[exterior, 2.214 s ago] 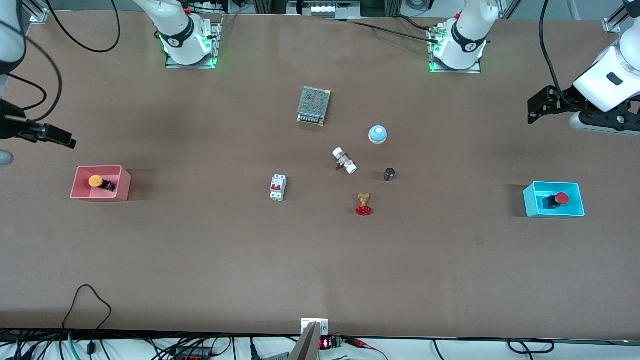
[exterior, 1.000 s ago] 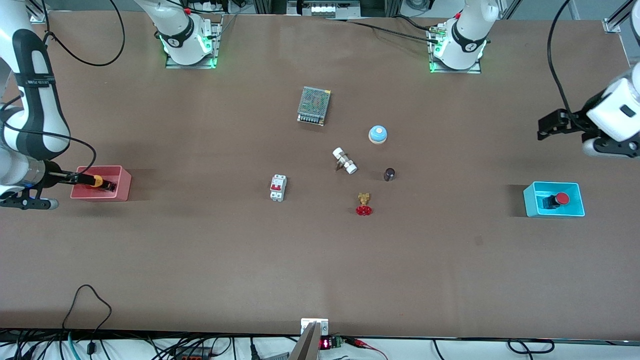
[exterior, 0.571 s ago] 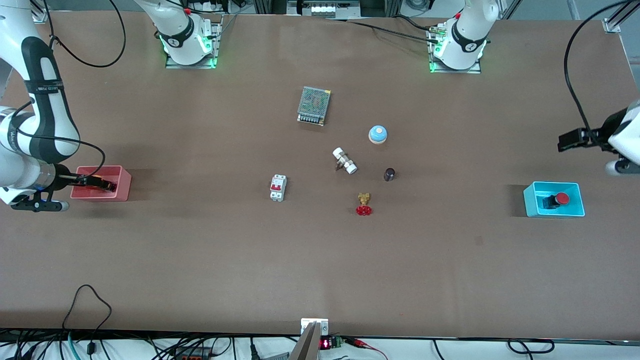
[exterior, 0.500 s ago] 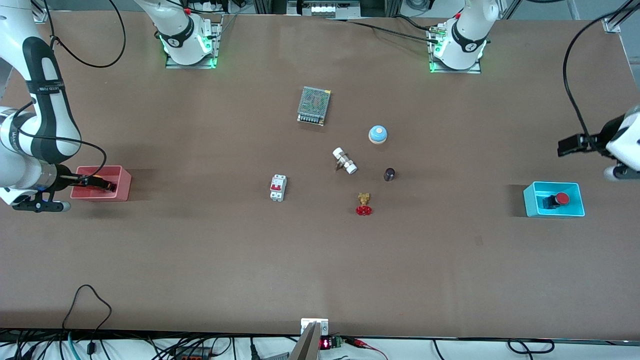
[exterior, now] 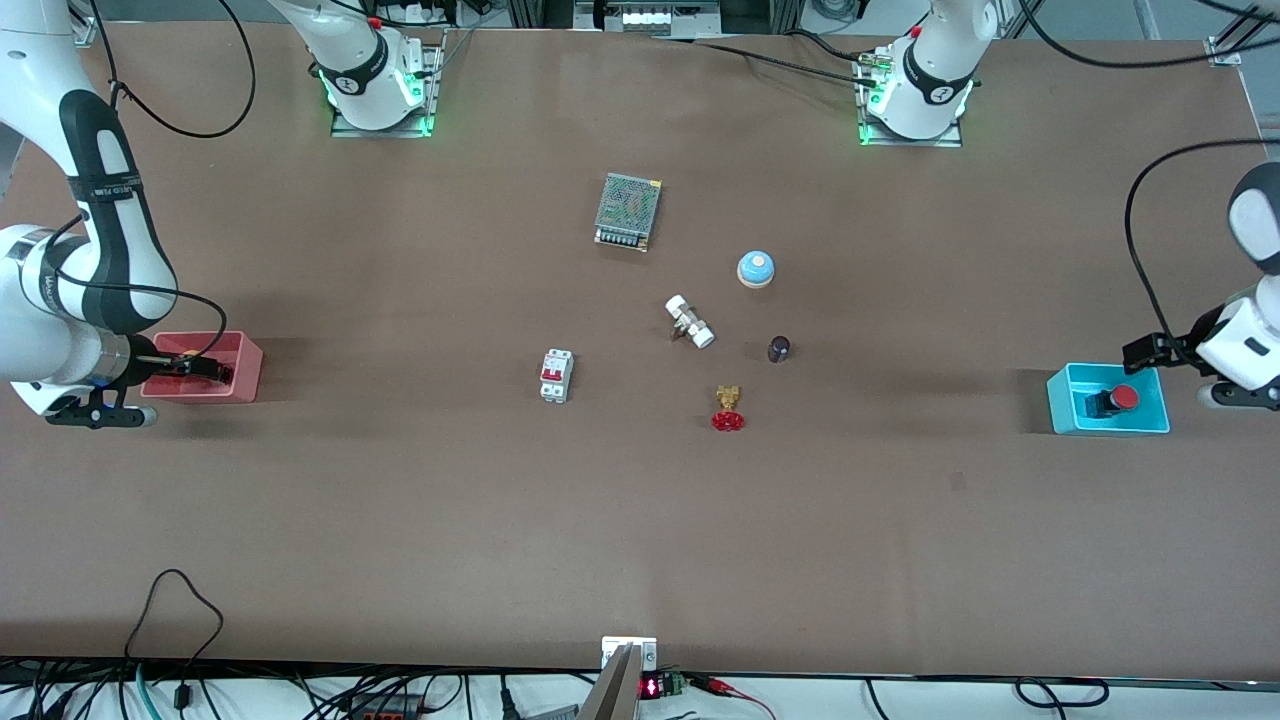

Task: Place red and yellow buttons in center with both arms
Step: 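Grasp the yellow button with the right gripper while the left gripper grasps the red button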

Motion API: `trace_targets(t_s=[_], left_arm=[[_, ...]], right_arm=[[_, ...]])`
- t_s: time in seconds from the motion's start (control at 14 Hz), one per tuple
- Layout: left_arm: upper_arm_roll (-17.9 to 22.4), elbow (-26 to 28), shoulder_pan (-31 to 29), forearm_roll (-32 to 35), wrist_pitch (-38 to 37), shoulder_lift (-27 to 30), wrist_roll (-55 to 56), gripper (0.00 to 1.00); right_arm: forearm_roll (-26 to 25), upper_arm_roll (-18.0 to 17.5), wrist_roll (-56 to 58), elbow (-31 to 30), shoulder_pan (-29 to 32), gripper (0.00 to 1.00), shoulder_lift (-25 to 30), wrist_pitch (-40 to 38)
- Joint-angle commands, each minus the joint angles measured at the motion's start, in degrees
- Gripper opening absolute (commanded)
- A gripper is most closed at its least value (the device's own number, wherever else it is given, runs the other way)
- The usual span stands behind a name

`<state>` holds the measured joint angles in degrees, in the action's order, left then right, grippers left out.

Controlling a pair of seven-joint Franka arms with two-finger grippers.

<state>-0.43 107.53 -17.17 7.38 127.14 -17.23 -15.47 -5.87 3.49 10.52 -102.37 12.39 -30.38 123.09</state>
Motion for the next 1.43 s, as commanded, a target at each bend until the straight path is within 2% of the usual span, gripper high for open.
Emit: trace_targets(t_s=[0.0,0.57,0.71,1.07,1.36], left_arm=[[-0.97,-0.13,-2.86,0.88,5.64,-4.46,-2.81,1.0],[-1.77,0.31,-5.32,0.71,13.56,-11.41,-6.07,1.0],[-1.85,0.57,-5.41,0.71,13.83,-12.21,-6.15,0.96],[-1.85,1.45,-5.5,0.71,15.77,-13.53,-6.24,0.82],[-1.85,1.71,-6.38,0.71,16.29,-14.14,-6.51,0.76]], right_arm=[[-0.98,-0.15,0.82,-0.9,0.09,0.88,0.59,0.31],[-0.98,-0.15,0.82,-0.9,0.09,0.86,-0.2,-0.13],[-0.98,-0.15,0.82,-0.9,0.0,0.83,-0.29,-0.21],[-0.98,-0.15,0.82,-0.81,0.08,0.69,-0.64,-0.13],[-0.98,-0.15,2.13,-0.9,0.09,0.59,-0.64,-0.21]])
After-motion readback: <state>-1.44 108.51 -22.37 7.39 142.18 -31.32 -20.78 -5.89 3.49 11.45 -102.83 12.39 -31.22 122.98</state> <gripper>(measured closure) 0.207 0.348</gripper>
